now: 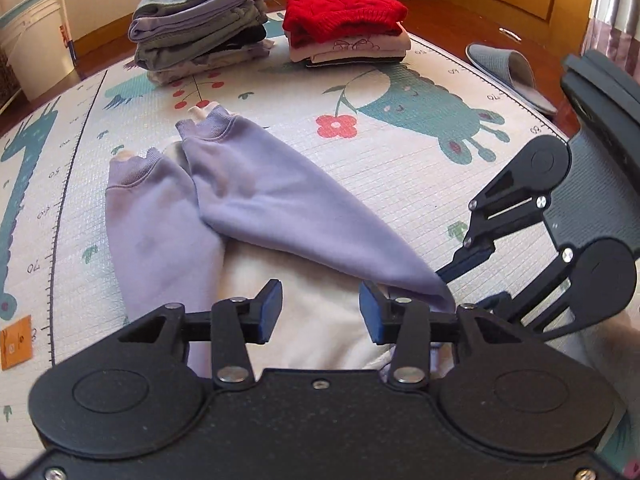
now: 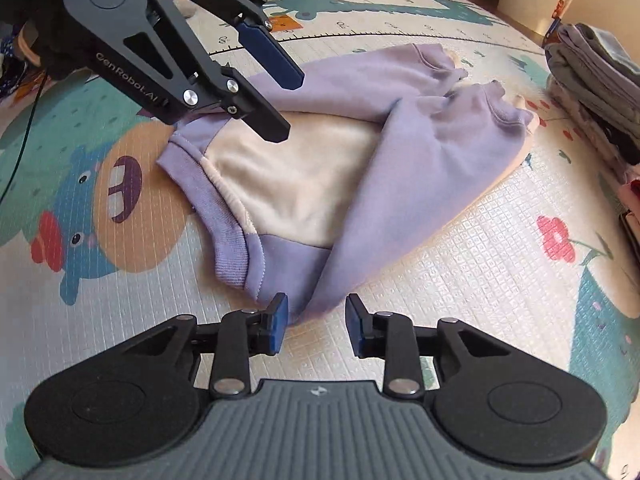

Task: Fold clothes
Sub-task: 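Open the left tool and release the folded hem, then grasp the lavender edge of the folded sweatshirt with the right tool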

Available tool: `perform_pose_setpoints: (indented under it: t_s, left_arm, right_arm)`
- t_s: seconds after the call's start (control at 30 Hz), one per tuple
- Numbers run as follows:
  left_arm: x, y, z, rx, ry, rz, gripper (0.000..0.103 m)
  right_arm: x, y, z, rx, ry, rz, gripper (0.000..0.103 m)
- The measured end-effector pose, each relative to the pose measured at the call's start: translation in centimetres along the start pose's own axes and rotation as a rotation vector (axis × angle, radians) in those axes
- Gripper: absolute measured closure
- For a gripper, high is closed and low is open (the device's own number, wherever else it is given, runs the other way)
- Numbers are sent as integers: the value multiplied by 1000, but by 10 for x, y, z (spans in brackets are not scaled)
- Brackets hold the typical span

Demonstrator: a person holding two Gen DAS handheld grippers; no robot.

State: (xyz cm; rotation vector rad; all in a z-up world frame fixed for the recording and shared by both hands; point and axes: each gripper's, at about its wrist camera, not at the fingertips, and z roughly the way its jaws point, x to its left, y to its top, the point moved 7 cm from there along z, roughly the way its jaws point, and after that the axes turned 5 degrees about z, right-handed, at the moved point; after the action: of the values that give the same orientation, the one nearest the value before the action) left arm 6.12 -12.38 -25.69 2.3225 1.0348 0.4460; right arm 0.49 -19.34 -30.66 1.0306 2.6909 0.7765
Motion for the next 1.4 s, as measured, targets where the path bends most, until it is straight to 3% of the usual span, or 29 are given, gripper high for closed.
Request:
perform_pose_setpoints:
  t_s: [0.17, 0.3, 0.43, 0.53, 0.63, 0.77, 0.97, 1.13, 1.23, 1.4]
  left_arm:
    - [-2, 16, 21, -12, -11, -19, 62]
    - [-3, 26, 50, -7, -49, -38, 68]
    - [-10, 14, 81, 63, -24, 43, 67]
    - [-5, 15, 75, 73, -25, 62, 67]
    - [12, 14, 54, 47, 7, 55, 68]
    - [40, -1, 19, 51, 56, 80, 68]
    - [28, -63, -33, 87, 62, 451, 67]
    - [-9, -137, -39, 137, 88, 777, 65]
    - [-12, -153, -32, 130, 155, 900, 65]
    - [-8, -155, -24, 98, 170, 981, 65]
  right_arm:
    - [13, 4, 5, -30, 47, 12, 69]
    - [13, 2, 6, -38, 60, 12, 67]
    - [15, -4, 8, -32, 65, -5, 60]
    - [18, -10, 4, -18, 61, -40, 59]
    - [11, -13, -10, -23, 43, -28, 66]
    - [7, -3, -24, -105, -12, -94, 65]
    - [26, -6, -22, -83, -26, -302, 66]
    - [62, -17, -2, -34, -55, -491, 67]
    - [71, -17, 3, -43, -73, -533, 67]
    - [67, -11, 6, -47, -53, -520, 70]
